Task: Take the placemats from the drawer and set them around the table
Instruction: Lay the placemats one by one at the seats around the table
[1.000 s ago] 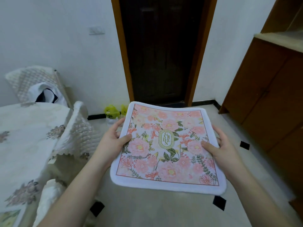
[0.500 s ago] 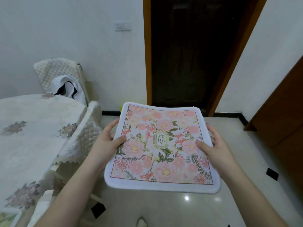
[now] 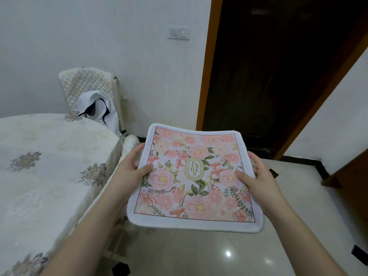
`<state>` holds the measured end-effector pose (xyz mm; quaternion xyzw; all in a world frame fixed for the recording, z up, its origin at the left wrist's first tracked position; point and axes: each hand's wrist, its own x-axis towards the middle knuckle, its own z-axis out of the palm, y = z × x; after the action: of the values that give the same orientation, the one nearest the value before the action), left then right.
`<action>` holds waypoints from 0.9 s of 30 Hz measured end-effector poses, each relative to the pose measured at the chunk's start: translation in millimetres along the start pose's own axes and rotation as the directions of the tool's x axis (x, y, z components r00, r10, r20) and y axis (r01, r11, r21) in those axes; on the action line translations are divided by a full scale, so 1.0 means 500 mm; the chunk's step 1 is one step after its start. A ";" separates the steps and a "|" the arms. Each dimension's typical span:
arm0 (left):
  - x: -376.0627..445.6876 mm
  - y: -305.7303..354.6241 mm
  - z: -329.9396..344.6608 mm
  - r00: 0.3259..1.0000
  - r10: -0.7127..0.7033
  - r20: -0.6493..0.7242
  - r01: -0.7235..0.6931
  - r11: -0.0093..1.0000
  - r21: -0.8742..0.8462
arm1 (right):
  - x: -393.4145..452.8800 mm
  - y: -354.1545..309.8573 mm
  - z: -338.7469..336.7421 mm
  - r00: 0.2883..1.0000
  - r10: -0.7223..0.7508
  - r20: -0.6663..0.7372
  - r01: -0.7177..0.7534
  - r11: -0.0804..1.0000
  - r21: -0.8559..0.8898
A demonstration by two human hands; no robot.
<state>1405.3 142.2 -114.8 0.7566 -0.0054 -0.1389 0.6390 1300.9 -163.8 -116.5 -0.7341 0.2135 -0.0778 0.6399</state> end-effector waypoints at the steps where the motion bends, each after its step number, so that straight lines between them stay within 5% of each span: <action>1: 0.014 0.001 -0.005 1.000 -0.003 -0.005 0.003 1.000 0.001 | 0.017 -0.005 0.009 1.000 -0.005 0.007 0.005 1.000 -0.007; 27: 0.441 0.118 0.074 0.929 -0.089 -0.360 0.092 0.996 -0.009 | 0.663 -0.081 0.072 0.947 -0.030 0.320 0.036 0.999 -0.013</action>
<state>1619.1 54.9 -107.6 0.7711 0.1460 -0.0273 0.6192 1620.7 -264.5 -135.8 -0.7465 0.0954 0.0333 0.6577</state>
